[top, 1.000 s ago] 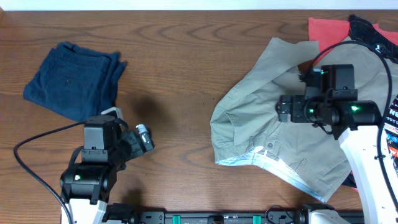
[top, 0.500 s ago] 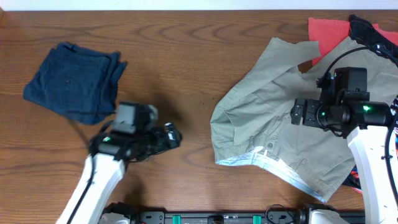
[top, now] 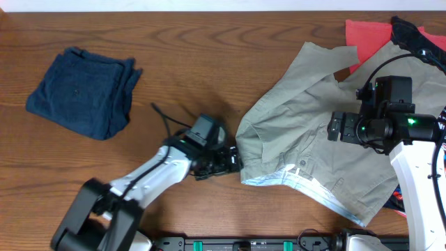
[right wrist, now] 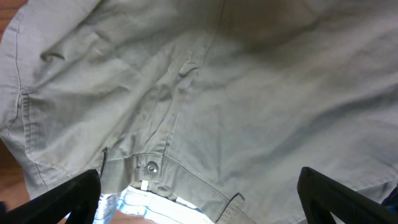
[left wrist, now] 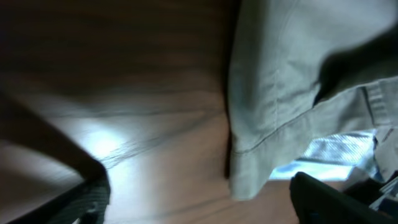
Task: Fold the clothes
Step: 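Reach the left gripper to the shorts' waistband edge, then grasp the waistband with the left gripper and pull it left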
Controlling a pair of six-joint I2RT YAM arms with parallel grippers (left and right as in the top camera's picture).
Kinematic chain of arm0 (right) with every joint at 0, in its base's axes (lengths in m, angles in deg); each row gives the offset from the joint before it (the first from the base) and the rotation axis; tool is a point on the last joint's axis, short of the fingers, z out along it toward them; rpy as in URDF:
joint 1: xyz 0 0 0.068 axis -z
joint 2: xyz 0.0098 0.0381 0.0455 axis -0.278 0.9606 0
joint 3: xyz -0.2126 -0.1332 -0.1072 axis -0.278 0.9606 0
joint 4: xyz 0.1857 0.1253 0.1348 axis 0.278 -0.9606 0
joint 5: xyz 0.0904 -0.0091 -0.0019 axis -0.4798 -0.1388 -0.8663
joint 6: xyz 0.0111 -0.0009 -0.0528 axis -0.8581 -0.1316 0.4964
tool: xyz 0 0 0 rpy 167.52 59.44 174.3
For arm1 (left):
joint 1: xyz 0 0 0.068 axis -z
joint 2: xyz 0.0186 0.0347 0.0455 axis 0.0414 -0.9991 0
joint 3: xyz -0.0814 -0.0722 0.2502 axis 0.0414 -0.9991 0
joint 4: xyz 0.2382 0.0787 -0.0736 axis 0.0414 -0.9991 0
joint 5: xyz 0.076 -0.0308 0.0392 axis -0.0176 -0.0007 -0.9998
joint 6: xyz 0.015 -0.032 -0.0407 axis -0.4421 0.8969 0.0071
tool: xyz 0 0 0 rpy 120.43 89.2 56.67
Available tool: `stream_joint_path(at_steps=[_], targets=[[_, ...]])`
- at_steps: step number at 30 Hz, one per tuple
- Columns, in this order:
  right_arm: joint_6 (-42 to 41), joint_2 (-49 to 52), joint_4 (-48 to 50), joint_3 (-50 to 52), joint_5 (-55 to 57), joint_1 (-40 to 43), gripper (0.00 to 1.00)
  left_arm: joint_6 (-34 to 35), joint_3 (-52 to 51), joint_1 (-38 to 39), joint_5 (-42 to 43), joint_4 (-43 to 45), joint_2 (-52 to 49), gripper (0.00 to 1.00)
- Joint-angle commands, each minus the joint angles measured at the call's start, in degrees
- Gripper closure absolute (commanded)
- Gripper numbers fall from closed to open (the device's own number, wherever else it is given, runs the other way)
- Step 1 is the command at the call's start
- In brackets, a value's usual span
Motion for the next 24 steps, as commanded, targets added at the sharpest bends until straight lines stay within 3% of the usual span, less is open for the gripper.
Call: stream_joint_path(at_steps=[1, 5, 9, 15, 17, 20, 24], targets=[[-0.87, -0.72, -0.09, -0.28, 0.96, 0.48, 0.01, 3.45, 0.17, 3.15, 0.15, 2.34, -2.4, 0.13], [-0.87, -0.72, -0.09, -0.28, 0.96, 0.48, 0.01, 3.45, 0.17, 6.14, 0.11, 5.09, -3.48, 0.27], [-0.87, -0.72, -0.09, -0.28, 0.96, 0.48, 0.01, 3.45, 0.17, 8.02, -0.83, 7.39, -3.56, 0.32], [-0.87, -0.72, -0.11, -0.28, 0.94, 0.48, 0.01, 3.48, 0.17, 9.46, -5.31, 7.65, -3.56, 0.5], [-0.87, -0.72, -0.13, -0.28, 0.94, 0.48, 0.01, 4.04, 0.17, 9.62, -5.77, 7.65, -3.56, 0.59], [-0.87, -0.72, -0.11, -0.28, 0.96, 0.48, 0.01, 4.5, 0.15, 9.66, -5.79, 7.65, -3.58, 0.81], [-0.87, -0.72, -0.11, -0.28, 0.96, 0.48, 0.01, 4.48, 0.17, 9.64, -5.97, 7.48, -3.58, 0.94]])
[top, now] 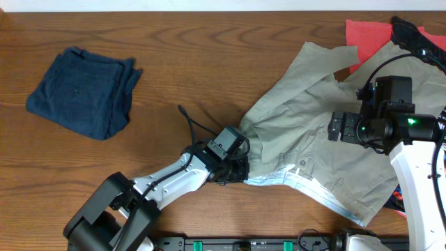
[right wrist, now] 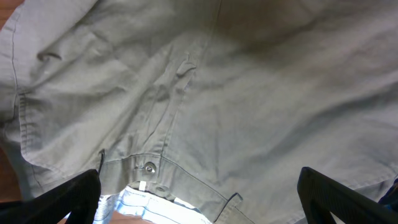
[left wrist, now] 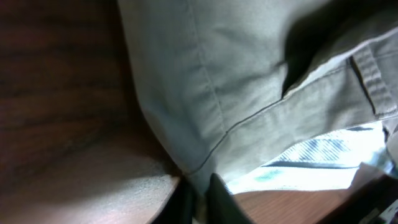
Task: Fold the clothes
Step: 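Grasp the waistband with the left gripper and pull it left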
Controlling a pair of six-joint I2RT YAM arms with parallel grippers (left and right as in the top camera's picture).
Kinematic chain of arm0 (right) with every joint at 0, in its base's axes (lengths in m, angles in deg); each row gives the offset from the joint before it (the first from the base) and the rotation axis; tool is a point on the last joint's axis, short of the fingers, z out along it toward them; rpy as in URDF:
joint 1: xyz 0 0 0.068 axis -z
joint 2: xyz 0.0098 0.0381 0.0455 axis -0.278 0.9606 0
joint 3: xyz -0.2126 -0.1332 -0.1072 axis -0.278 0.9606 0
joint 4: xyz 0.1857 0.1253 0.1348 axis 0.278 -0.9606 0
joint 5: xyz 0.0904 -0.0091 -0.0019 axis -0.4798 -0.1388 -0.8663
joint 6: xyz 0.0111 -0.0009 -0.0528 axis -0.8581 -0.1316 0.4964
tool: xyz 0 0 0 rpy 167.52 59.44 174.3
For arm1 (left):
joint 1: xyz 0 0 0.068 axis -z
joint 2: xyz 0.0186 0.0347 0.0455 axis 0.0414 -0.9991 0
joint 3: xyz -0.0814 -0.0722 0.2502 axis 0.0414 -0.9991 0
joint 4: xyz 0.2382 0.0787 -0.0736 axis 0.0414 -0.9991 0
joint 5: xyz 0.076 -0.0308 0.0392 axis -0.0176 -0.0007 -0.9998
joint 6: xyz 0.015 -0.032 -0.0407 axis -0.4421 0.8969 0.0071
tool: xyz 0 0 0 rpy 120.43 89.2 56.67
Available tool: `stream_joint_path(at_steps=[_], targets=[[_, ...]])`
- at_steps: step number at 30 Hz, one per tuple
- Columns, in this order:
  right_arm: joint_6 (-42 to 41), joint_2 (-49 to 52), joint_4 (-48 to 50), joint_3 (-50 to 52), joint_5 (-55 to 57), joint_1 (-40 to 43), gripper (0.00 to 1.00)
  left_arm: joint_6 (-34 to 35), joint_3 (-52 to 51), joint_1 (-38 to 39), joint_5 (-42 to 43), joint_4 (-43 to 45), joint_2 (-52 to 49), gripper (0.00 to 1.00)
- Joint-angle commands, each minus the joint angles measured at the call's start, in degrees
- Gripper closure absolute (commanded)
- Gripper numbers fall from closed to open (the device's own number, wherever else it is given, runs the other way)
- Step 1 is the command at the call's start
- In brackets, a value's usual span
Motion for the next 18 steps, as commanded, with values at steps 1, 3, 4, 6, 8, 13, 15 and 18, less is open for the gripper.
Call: stream_joint_path(at_steps=[1, 3, 4, 6, 8, 13, 15, 18], targets=[[-0.85, -0.72, -0.09, -0.28, 0.52, 0.48, 0.01, 0.11, 0.04, 0.17, -1.31, -0.15, -0.66, 0.94], [-0.83, -0.72, -0.09, -0.28, 0.79, 0.48, 0.01, -1.66, 0.04, -0.15, -2.58, -1.22, -0.5, 0.94], [-0.83, -0.72, -0.11, -0.28, 1.11, 0.52, 0.01, -2.64, 0.07, -0.68, -4.57, -2.64, -0.2, 0.94], [-0.85, -0.72, -0.11, -0.28, 2.03, 0.59, 0.01, -5.35, 0.48, -2.67, -10.29, -7.06, 1.07, 0.94], [-0.87, -0.72, -0.09, -0.28, 1.99, 0.7, 0.01, -7.89, 2.08, -5.97, -17.81, -13.14, 3.1, 0.94], [-0.87, -0.72, -0.04, -0.28, 1.99, 0.7, 0.01, -15.96, 10.43, -18.78, -30.86, -21.42, 9.7, 0.94], [-0.87, -0.72, -0.07, -0.28, 1.99, 0.7, 0.01, -18.38, 14.12, -24.46, -31.28, -20.96, 11.23, 0.94], [-0.87, -0.72, -0.24, -0.28, 1.99, 0.7, 0.01, -18.32, 18.25, -31.89, -30.95, -20.55, 11.5, 0.72]])
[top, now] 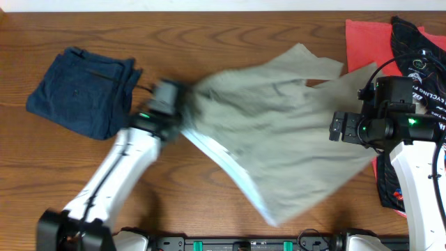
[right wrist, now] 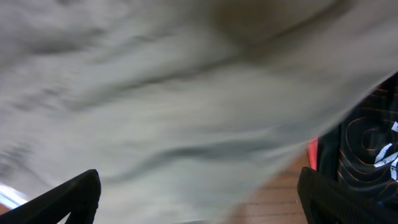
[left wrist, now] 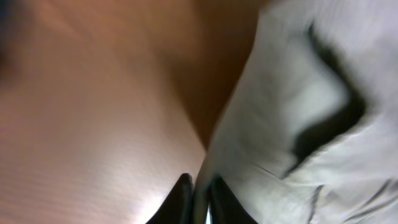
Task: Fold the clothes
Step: 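Grasp the waistband with the left gripper and pull it left, then pull the shorts down-left with the left gripper to spread them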
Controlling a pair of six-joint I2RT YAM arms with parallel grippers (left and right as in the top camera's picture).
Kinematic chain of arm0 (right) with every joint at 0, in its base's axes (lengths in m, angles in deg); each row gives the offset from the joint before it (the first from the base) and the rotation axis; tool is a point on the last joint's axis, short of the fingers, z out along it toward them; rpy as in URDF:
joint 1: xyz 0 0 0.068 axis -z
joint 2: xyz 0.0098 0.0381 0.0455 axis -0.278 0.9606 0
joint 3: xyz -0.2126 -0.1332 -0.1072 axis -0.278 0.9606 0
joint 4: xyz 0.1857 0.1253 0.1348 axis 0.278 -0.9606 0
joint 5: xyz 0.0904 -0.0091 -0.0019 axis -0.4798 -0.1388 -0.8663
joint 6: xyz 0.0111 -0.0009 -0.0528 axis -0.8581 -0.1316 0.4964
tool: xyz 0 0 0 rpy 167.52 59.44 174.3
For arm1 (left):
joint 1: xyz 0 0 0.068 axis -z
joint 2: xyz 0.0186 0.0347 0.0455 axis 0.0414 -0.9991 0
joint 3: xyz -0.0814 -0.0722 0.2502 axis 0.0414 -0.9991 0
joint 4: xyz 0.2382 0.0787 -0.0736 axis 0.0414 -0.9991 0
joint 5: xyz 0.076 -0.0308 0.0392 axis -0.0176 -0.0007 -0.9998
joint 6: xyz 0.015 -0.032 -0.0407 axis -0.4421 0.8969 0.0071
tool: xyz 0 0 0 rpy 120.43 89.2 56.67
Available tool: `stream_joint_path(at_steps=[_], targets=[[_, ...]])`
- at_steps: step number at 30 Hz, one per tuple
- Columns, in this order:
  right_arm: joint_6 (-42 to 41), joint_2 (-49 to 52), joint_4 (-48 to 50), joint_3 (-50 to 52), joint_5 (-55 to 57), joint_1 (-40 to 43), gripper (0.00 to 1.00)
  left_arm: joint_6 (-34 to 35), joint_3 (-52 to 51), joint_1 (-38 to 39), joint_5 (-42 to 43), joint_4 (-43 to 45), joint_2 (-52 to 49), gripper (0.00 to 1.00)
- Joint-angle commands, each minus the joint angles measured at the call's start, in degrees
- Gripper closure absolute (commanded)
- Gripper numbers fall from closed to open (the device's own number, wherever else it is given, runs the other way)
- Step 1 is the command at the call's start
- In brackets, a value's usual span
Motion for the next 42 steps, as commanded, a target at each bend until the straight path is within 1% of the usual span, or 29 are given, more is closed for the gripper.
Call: stream_joint_path(at_steps=[1, 2, 3, 4, 5, 11, 14, 17, 20, 29, 32, 34, 38, 42], targets=[[-0.85, -0.72, -0.28, -0.28, 0.94, 0.39, 0.01, -3.32, 3.15, -7.23, -3.85, -0.55, 0.76, 0.47], [-0.87, -0.72, -0.31, -0.28, 0.94, 0.39, 0.01, -3.32, 3.15, -8.61, -2.1, -0.76, 0.76, 0.3], [-0.85, -0.72, -0.33, -0.28, 0.94, 0.39, 0.01, -3.32, 3.15, -9.75, 0.04, -1.51, 0.72, 0.11], [-0.87, -0.72, -0.31, -0.28, 0.94, 0.39, 0.01, -3.3, 3.13, -10.71, 2.6, -2.95, 0.61, 0.0], [-0.87, -0.72, -0.28, -0.28, 0.94, 0.39, 0.01, -3.3, 3.1, -11.21, 4.83, -4.55, 0.52, 0.02], [-1.14, -0.7, -0.2, -0.28, 0.85, 0.39, 0.01, -3.32, 2.05, -10.05, 18.91, -15.8, 0.35, 0.02], [-1.11, -0.72, -0.24, -0.28, 0.46, 0.37, 0.01, -2.84, 1.03, -7.67, 21.77, -18.29, 0.35, 0.02], [-1.11, -0.7, -0.24, -0.28, 0.46, 0.37, 0.01, -2.38, -0.79, -4.04, 22.75, -17.79, 0.33, 0.02], [-1.11, -0.7, -0.26, -0.28, 0.46, 0.37, 0.01, 0.42, -3.72, -0.13, 22.75, -14.78, 0.24, 0.02], [-1.09, -0.7, -0.26, -0.28, 0.48, 0.37, 0.01, 12.33, -12.87, 10.99, 22.75, 0.9, -3.15, 0.02], [-1.09, -0.7, -0.28, -0.28, 0.48, 0.37, 0.01, 13.27, -13.81, 14.25, 22.75, 5.79, -5.7, 0.02], [-1.09, -0.7, -0.28, -0.28, 0.5, 0.37, 0.01, 13.22, -13.81, 15.47, 22.73, 8.46, -6.88, 0.0], [-1.09, -0.7, -0.31, -0.28, 0.52, 0.37, 0.01, 13.03, -13.77, 15.1, 22.71, 14.12, -7.02, 0.08], [-1.07, -0.7, -0.28, -0.28, 0.52, 0.37, 0.01, 13.03, -13.4, 13.03, 22.73, 15.21, -5.88, 0.14]])
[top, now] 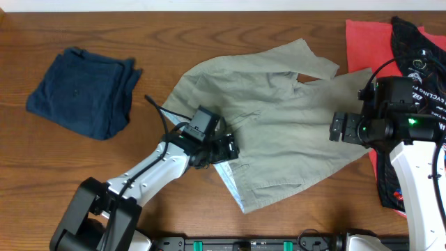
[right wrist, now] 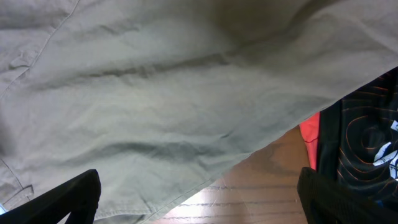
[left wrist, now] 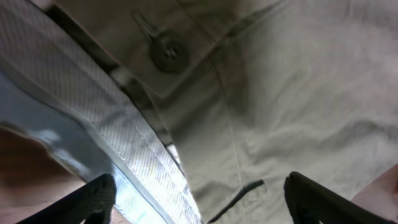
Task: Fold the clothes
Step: 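Pull the shorts down-left with the left gripper to spread them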
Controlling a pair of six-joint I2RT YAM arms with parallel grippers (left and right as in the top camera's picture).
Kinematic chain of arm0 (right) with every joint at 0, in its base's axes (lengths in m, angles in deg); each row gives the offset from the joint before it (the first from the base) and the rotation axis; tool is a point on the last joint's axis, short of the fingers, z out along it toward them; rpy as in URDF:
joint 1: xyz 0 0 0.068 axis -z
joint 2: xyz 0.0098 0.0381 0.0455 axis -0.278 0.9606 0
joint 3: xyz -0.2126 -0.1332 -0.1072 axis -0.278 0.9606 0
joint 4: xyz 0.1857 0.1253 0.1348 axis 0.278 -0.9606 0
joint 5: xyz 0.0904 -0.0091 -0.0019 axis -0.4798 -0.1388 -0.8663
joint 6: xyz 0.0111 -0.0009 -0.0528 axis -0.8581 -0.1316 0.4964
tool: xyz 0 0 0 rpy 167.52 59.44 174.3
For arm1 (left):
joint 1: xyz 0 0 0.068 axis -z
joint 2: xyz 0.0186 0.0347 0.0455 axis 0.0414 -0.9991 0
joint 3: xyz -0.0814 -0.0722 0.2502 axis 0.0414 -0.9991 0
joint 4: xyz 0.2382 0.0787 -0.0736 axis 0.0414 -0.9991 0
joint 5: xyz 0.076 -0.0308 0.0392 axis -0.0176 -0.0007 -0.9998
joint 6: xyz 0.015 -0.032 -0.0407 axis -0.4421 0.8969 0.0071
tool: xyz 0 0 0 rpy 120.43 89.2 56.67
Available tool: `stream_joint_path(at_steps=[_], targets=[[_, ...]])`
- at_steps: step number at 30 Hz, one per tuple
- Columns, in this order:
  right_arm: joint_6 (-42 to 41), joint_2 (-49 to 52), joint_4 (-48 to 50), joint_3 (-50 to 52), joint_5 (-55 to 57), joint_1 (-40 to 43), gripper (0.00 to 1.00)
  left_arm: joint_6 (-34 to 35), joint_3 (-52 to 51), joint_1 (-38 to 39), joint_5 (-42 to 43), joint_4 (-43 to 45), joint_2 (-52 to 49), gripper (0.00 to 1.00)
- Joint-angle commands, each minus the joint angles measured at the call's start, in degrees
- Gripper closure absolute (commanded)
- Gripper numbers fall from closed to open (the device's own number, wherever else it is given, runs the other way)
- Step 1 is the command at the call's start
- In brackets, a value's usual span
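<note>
A khaki garment (top: 279, 125) with a buttoned waistband lies spread across the middle of the table. My left gripper (top: 226, 150) hangs open over its waistband near the front edge. The left wrist view shows the button (left wrist: 168, 53) and the striped inner lining (left wrist: 124, 168) between the spread fingers (left wrist: 93, 199), with nothing held. My right gripper (top: 341, 129) stands open above the garment's right part. Its view shows smooth khaki cloth (right wrist: 155, 93) and the hem over bare wood.
A folded dark blue garment (top: 83, 90) lies at the back left. At the far right a red cloth (top: 362, 42) sits under a black garment with orange print (top: 418, 63), close beside the right arm.
The left gripper was shut on the khaki garment's edge near the blue pile. Now it is open over the waistband nearer the middle, and the garment lies flat. The right arm has not moved.
The garment first lay crumpled at the right with the left gripper open beside its left edge. Then the gripper was shut on that edge. Later it held the edge far to the left, cloth stretched across. Now the cloth is released and spread out.
</note>
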Motion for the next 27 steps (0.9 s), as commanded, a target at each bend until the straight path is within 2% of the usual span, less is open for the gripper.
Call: stream_joint_path(at_steps=[1, 17, 27], targets=[[-1.07, -0.63, -0.11, -0.26, 0.37, 0.37, 0.01, 0.35, 0.37, -1.97, 0.15, 0.07, 1.42, 0.15], [-1.07, 0.68, -0.85, -0.26, 0.35, 0.37, 0.01, 1.05, 0.35, -3.1, -2.93, 10.4, -2.93, 0.2], [-1.05, 0.68, -1.16, -0.26, 0.37, 0.37, 0.01, 1.68, 0.35, -3.06, -4.15, 11.21, -4.57, 0.21]])
